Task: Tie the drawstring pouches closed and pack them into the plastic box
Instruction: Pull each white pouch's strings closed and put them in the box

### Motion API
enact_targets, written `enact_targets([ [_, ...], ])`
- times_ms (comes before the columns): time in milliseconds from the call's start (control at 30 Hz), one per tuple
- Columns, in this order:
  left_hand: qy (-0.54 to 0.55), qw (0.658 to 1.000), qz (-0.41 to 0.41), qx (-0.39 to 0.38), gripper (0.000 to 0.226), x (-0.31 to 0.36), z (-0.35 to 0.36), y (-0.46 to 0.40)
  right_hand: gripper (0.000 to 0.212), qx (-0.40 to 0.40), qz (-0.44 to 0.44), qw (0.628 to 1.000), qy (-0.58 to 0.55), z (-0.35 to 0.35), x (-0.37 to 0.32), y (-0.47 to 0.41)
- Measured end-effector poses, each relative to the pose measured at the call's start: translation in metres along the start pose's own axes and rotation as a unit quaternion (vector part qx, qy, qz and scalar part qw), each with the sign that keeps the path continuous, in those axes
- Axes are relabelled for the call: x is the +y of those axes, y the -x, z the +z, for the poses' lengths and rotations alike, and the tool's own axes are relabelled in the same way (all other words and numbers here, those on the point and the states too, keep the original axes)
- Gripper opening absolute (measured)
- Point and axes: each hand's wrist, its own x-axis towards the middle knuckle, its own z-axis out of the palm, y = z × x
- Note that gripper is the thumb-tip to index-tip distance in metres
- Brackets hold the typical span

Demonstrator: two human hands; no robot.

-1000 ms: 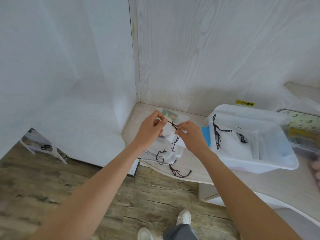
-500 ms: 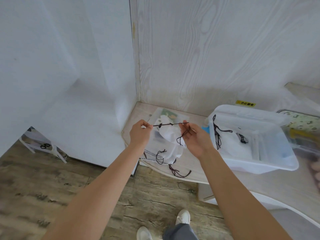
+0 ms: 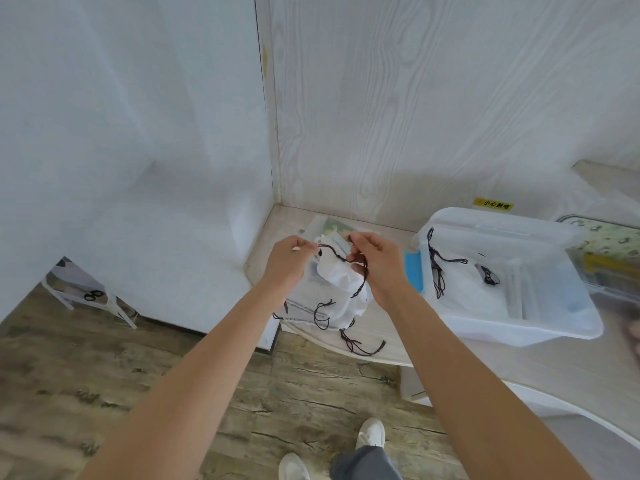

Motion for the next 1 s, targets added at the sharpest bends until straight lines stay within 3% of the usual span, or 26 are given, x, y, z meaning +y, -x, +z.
enact_targets([
  [100,-0.086,0.991,0.092,-0.053,0.017,0.019,-0.003,0.002,0.020,0.012,-0.021,0.998,0.063,0.004,0.000,-0.003],
  [233,-0.195,0.955,0.181,-0.133,0.015,0.036,-0.005,0.000,0.023,-0.003,-0.012,0.999,0.050,0.008,0.001,-0.005],
  [467,-0.301,0.912,0.213,-0.180,0.025,0.060,-0.006,-0.010,0.012,0.033,-0.028,0.995,0.089,0.006,-0.003,-0.001],
  [600,-0.264,0.933,0.174,-0.172,0.035,0.071,-0.005,-0.015,0.016,-0.045,-0.038,0.994,0.096,0.001,-0.004,0.003],
  [733,-0.184,0.961,0.103,-0.180,0.029,0.077,-0.005,-0.022,0.018,-0.121,-0.012,0.991,0.059,-0.005,-0.004,0.005],
  [833,-0.112,0.979,0.081,-0.152,0.023,0.079,0.002,-0.030,0.011,-0.112,-0.006,0.990,0.085,-0.007,-0.003,0.006],
  [933,0.030,0.993,0.019,-0.116,0.018,0.075,0.013,-0.040,0.011,-0.088,0.010,0.994,0.068,-0.008,-0.002,0.006],
  [1000,0.020,0.997,0.035,-0.070,0.014,0.064,0.018,-0.045,0.015,-0.050,0.025,0.998,0.037,-0.007,-0.003,0.004],
])
